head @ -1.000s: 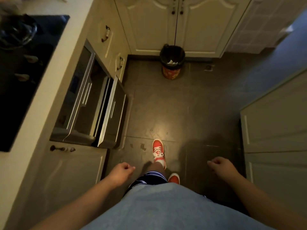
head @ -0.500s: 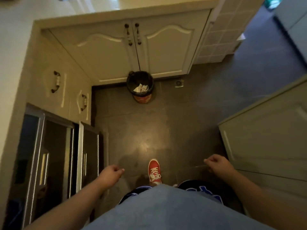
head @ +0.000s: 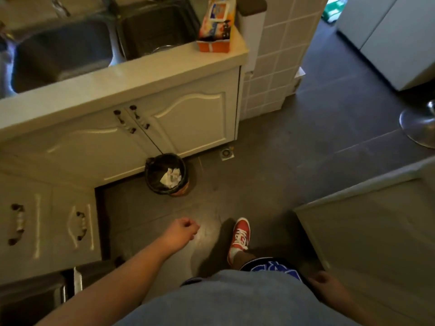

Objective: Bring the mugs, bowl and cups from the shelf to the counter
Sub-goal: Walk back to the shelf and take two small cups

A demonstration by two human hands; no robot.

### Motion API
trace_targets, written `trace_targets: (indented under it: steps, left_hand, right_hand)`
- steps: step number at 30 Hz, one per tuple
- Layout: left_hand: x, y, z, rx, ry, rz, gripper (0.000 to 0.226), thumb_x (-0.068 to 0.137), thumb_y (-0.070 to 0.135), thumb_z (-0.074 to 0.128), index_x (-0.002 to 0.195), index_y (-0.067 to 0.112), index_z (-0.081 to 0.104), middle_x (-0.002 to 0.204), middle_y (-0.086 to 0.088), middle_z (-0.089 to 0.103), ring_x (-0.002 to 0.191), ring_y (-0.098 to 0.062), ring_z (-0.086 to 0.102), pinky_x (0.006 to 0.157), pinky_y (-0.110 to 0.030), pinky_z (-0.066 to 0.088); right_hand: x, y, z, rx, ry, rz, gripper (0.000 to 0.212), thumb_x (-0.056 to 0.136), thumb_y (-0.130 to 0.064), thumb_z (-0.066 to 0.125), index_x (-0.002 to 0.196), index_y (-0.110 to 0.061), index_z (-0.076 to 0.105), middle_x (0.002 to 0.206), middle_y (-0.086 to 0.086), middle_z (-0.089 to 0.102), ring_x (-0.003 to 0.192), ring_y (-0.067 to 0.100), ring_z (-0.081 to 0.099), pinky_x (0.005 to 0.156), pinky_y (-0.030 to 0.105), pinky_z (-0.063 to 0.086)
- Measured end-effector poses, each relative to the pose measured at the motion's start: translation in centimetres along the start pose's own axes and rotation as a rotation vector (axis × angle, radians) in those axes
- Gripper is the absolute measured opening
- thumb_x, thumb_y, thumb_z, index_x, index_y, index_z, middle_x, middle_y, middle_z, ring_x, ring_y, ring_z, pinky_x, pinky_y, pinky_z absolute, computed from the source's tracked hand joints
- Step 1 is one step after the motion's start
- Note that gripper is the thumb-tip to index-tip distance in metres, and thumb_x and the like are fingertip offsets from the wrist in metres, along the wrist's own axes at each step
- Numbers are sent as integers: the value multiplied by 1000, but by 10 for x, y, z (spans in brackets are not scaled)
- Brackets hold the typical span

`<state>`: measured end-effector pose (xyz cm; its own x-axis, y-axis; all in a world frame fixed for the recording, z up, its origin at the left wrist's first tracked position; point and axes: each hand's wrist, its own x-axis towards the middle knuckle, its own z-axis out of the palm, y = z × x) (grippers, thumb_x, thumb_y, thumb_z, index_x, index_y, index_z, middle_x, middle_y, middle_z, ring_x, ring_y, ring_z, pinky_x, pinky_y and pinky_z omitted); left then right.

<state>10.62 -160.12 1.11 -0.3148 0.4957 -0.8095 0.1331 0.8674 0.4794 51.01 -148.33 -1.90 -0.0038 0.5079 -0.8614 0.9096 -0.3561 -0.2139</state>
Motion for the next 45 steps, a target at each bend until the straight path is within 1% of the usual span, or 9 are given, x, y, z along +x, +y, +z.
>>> trace_targets:
  steps: [3, 8, 13, 17, 22, 28, 34, 39, 45]
  left_hand:
    - [18, 43, -15, 74, -2, 8, 16, 99, 30, 54, 96, 19, 64, 104, -13, 69, 85, -17, 63, 65, -25, 48]
    - [41, 77, -45, 153, 22, -50, 13, 100, 26, 53, 90, 22, 60, 93, -8, 67, 80, -16, 61, 64, -25, 47]
    - [83, 97, -82, 224, 1, -149, 20, 99, 24, 54, 83, 14, 60, 75, -4, 58, 63, -13, 53, 58, -24, 42]
    - [143, 130, -113, 281, 5, -164, 22, 98, 20, 55, 77, 16, 61, 73, -5, 60, 63, -15, 56, 55, -24, 42]
    - [230, 209, -151, 398, -27, -116, 24, 94, 26, 58, 85, 8, 70, 83, -8, 70, 73, -18, 63, 67, -28, 47]
    - [296, 356, -140, 520, -118, -22, 18, 95, 32, 59, 86, 20, 68, 83, -5, 71, 73, -18, 68, 65, -29, 54]
    - [338, 498, -45, 633, -319, 188, 20, 95, 34, 60, 95, 15, 68, 90, -7, 70, 75, -16, 62, 64, -27, 48]
    - [367, 599, 36, 691, -406, 267, 20, 93, 29, 64, 76, 20, 61, 78, -9, 66, 74, -22, 62, 69, -32, 47]
    - [391, 686, 78, 802, -356, 224, 14, 95, 35, 59, 90, 22, 63, 93, -4, 69, 86, -18, 65, 75, -32, 52]
  right_hand:
    - [27, -32, -26, 15, -44, 28, 16, 86, -23, 69, 81, -7, 69, 81, 12, 70, 77, 24, 66, 74, 36, 51]
    - [69, -112, -72, -31, -25, -84, 18, 89, -24, 65, 76, -12, 65, 74, 9, 66, 69, 21, 62, 65, 32, 47]
    - [111, -209, -126, 48, 0, -178, 17, 91, -28, 61, 91, -12, 66, 88, 12, 69, 82, 24, 66, 77, 37, 54]
    - [141, -272, -162, 101, 8, -170, 18, 93, -28, 58, 99, -12, 64, 95, 9, 67, 90, 24, 65, 82, 38, 53]
    - [159, -311, -202, 166, 66, -78, 16, 94, -28, 56, 97, -13, 63, 93, 9, 68, 86, 24, 66, 83, 40, 55]
    - [164, -296, -239, 353, 199, 116, 19, 90, -26, 62, 82, -9, 65, 81, 14, 69, 74, 27, 66, 72, 42, 55]
    - [179, -243, -262, 568, 227, 315, 19, 88, -27, 66, 77, -11, 66, 77, 12, 71, 74, 28, 68, 79, 46, 57]
    - [207, -207, -295, 642, 201, 414, 23, 85, -29, 68, 75, -9, 65, 68, 9, 72, 63, 26, 70, 54, 27, 50]
    - [255, -181, -393, 621, 164, 401, 23, 85, -27, 67, 73, -9, 62, 75, 12, 72, 75, 30, 69, 77, 39, 55]
